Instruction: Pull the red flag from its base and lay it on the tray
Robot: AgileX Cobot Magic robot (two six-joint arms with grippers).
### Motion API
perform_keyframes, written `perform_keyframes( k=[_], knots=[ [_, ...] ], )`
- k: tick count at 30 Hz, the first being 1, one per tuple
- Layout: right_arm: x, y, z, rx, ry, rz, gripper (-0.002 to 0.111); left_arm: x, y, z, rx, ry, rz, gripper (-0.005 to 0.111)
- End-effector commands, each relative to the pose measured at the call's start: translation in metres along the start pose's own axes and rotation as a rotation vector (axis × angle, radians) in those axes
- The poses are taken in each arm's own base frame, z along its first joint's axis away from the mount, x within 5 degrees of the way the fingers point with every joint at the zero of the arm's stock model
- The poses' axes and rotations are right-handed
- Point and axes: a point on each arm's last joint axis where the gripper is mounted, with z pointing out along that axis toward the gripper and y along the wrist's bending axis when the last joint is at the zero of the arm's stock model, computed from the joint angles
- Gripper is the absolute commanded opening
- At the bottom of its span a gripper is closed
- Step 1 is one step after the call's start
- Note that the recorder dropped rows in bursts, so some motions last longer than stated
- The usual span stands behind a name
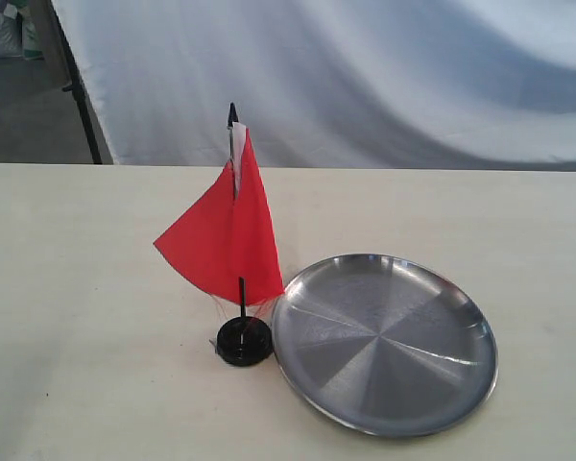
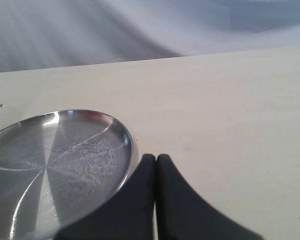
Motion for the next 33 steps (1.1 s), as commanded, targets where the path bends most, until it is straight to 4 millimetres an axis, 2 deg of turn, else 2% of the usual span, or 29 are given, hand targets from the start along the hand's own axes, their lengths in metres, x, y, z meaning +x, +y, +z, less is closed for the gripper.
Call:
perform_keyframes(
  k=[1,5,7,10,14,19,22,25,28,31,32,33],
  knots=[
    [0.000,0.000,0.000,0.005,-0.010,-0.013,0.000,0.002,0.002,-0.001,-0.015,0.012,-0.007,0.000],
    [0.000,0.000,0.000,0.005,-0.010,-0.013,0.000,0.000,0.000,0.000,-0.010,0.009,-0.031,0.000],
    [0.000,0.000,0.000,0.005,-0.010,-0.013,0.000,-0.013,-0.011,0.003,0.024,-0.001,0.037,0.000],
    [0.000,0.000,0.000,0.005,-0.010,-0.013,0.000,-0.046,-0.038,0.009,0.068,-0.009,0.203,0.000],
    [0.000,0.000,0.000,0.005,-0.010,-0.013,0.000,-0.079,-0.058,0.029,0.007,0.042,0.311,0.000],
    [0.000,0.000,0.000,0.005,-0.010,-0.013,0.000,-0.091,-0.065,0.068,-0.043,0.121,0.368,0.000],
    [0.000,0.000,0.000,0.005,-0.010,-0.013,0.000,-0.086,-0.062,0.092,-0.068,0.206,0.453,0.000],
    [0.000,0.000,0.000,0.005,-0.010,-0.013,0.000,-0.070,-0.057,0.114,-0.078,0.354,0.539,0.000],
    [0.000,0.000,0.000,0.005,-0.010,-0.013,0.000,-0.040,-0.053,0.132,-0.051,0.548,0.600,0.000],
    [0.000,0.000,0.000,0.005,-0.010,-0.013,0.000,-0.006,-0.058,0.145,0.039,0.688,0.612,0.000],
    [0.000,0.000,0.000,0.005,-0.010,-0.013,0.000,0.019,-0.063,0.151,0.103,0.769,0.609,0.000],
    [0.000,0.000,0.000,0.005,-0.010,-0.013,0.000,0.031,-0.065,0.154,0.133,0.806,0.608,0.000]
  ],
)
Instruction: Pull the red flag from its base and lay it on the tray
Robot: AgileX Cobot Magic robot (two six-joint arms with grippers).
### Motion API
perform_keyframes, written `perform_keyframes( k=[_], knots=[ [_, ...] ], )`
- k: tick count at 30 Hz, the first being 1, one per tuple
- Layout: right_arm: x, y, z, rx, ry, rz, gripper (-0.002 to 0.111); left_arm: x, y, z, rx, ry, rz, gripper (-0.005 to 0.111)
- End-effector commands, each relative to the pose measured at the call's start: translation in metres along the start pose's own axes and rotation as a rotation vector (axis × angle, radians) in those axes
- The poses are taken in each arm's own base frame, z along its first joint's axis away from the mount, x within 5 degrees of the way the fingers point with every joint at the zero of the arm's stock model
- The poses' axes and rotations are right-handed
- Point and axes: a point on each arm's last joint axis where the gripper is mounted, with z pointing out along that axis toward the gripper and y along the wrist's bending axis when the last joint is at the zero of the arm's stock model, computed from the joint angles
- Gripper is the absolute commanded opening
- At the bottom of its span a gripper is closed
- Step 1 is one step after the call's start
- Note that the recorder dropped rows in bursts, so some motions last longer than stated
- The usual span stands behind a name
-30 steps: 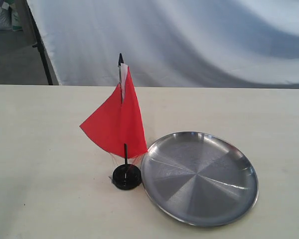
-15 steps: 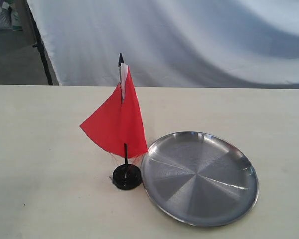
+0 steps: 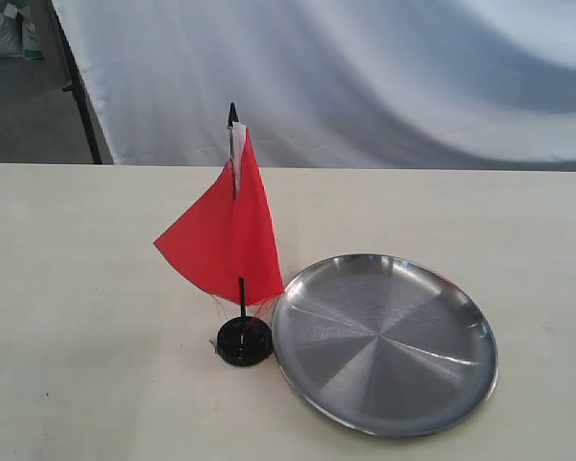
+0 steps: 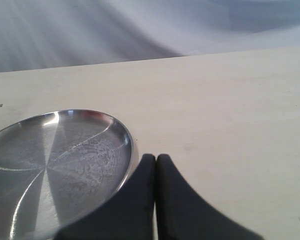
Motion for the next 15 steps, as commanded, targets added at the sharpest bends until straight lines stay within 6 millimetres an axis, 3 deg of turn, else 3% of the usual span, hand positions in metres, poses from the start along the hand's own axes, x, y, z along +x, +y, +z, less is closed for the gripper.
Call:
perform_keyframes(
  k=[1,8,13,15],
  knots=[
    [0.000,0.000,0.000,0.005,-0.010,-0.013,0.000,0.021,-0.033,0.039,0.153,0.137,0.062,0.000],
    [0.000,0.000,0.000,0.005,-0.010,-0.013,0.000,0.072,-0.066,0.091,0.253,0.367,0.119,0.005],
    [0.000,0.000,0.000,0.005,-0.010,-0.013,0.000,0.097,-0.083,0.122,0.341,0.353,0.059,0.059],
    [0.000,0.000,0.000,0.005,-0.010,-0.013,0.000,0.107,-0.089,0.132,0.377,0.341,0.045,0.062]
  ],
)
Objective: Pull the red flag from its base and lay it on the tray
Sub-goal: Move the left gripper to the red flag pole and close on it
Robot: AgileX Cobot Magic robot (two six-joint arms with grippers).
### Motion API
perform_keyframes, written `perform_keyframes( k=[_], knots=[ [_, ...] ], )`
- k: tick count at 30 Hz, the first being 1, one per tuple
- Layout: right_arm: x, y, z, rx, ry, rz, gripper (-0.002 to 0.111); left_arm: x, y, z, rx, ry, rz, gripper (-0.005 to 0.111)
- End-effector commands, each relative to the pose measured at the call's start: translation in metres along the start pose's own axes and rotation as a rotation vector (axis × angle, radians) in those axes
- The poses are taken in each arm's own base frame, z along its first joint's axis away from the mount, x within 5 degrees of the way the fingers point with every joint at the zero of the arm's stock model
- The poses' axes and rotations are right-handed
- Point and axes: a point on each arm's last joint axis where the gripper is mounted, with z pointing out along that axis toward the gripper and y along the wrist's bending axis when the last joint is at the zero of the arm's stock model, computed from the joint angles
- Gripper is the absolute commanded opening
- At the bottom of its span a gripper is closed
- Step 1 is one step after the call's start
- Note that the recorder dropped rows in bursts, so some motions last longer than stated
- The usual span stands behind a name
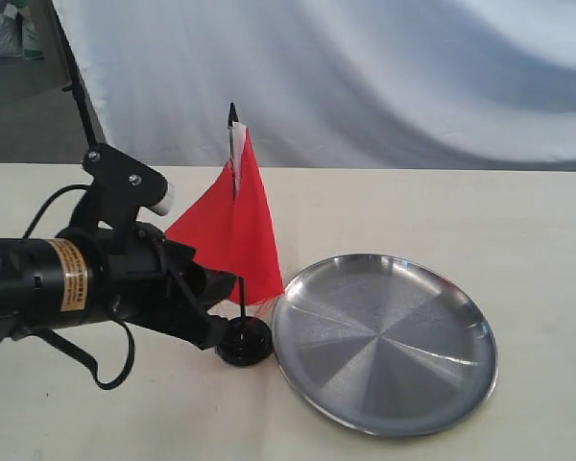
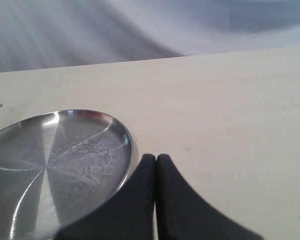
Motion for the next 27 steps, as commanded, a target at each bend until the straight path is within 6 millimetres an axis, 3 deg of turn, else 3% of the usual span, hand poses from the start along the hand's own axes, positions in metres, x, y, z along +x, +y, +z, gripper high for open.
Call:
perform_keyframes(
  k=[1,4,19,27],
  knots=[
    [0.000,0.000,0.000,0.005,-0.010,-0.013,0.000,0.007,-0.006,0.025,0.071,-0.037,-0.027,0.057],
    [0.000,0.000,0.000,0.005,-0.010,-0.013,0.000,0.010,-0.007,0.037,0.078,-0.018,-0.033,0.051],
    [0.000,0.000,0.000,0.005,-0.010,-0.013,0.000,0.024,-0.002,0.083,0.053,0.087,-0.070,0.051],
    [0.000,0.000,0.000,0.005,-0.010,-0.013,0.000,0.024,0.004,0.085,-0.016,0.082,-0.083,0.045]
  ],
)
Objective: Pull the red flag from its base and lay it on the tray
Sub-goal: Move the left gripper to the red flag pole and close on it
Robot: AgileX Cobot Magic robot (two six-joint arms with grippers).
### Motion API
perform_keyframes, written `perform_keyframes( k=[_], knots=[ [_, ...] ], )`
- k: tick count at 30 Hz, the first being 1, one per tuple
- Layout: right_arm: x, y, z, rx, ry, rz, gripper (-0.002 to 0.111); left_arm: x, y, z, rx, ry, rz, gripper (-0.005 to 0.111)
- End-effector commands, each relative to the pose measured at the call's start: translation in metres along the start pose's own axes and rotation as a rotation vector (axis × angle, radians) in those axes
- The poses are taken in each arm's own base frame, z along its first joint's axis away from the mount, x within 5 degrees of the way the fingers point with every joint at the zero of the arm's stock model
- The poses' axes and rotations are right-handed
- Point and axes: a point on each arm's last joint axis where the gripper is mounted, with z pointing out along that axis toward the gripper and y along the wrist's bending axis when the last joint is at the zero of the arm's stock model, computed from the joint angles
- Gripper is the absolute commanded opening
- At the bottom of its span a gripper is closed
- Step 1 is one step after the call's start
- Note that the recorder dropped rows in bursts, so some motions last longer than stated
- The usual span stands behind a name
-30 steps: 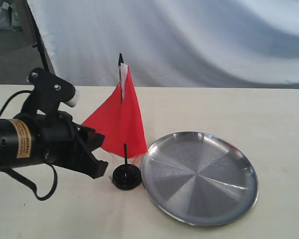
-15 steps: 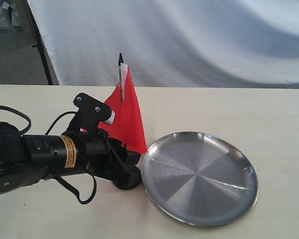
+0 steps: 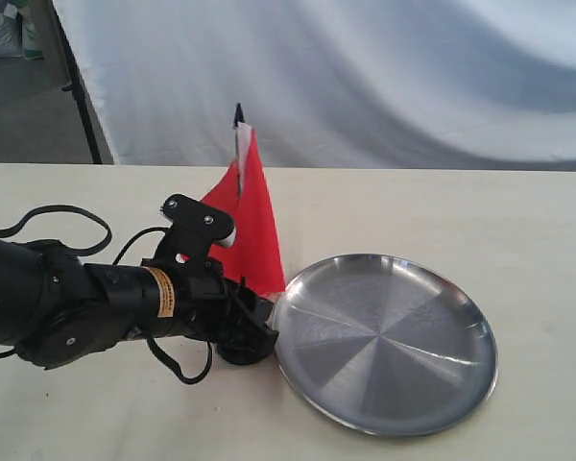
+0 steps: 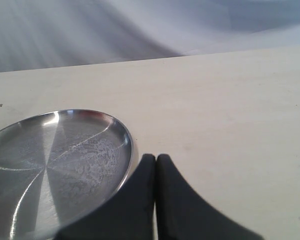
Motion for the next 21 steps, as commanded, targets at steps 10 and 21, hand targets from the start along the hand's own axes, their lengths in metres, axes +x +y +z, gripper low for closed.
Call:
perform_keyframes(
  k=[10,21],
  knots=[
    [-0.0004,-0.0004,-0.0003,0.005,-0.011,-0.013,0.000,-0.0012,0.0025,0.0024,-0.034,-0.012,0.056,0.000],
    [-0.0004,-0.0004,-0.0003,0.005,-0.011,-0.013,0.000,-0.0030,0.0022,0.0024,-0.031,-0.032,0.057,0.000]
  ],
)
